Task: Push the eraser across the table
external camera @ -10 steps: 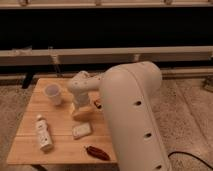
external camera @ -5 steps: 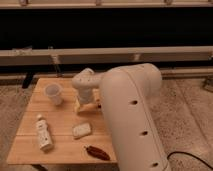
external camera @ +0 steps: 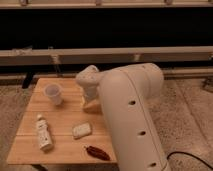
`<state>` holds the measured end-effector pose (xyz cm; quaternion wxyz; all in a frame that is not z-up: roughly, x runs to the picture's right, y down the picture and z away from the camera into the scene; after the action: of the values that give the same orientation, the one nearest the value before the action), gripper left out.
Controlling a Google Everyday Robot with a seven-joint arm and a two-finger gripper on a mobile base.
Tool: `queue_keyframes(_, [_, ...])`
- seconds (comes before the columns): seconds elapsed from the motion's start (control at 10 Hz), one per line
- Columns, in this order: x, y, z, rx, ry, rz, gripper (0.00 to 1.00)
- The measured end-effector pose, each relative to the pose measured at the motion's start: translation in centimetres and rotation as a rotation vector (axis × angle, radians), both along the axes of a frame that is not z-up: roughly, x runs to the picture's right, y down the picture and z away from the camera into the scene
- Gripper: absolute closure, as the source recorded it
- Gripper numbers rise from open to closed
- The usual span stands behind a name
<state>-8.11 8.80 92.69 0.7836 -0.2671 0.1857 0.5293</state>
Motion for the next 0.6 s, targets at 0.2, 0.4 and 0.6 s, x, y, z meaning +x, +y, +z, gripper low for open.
queue_keyframes(0.2, [1.1, -0.8, 0.4, 0.01, 0.021, 0.0, 0.2])
queue_keyframes(0.4, [3.2, -1.9, 0.9, 0.021, 0.055, 0.006, 0.2])
queue_keyframes(0.6, [4.4, -2.6, 1.0, 0.029, 0.076, 0.013, 0.2])
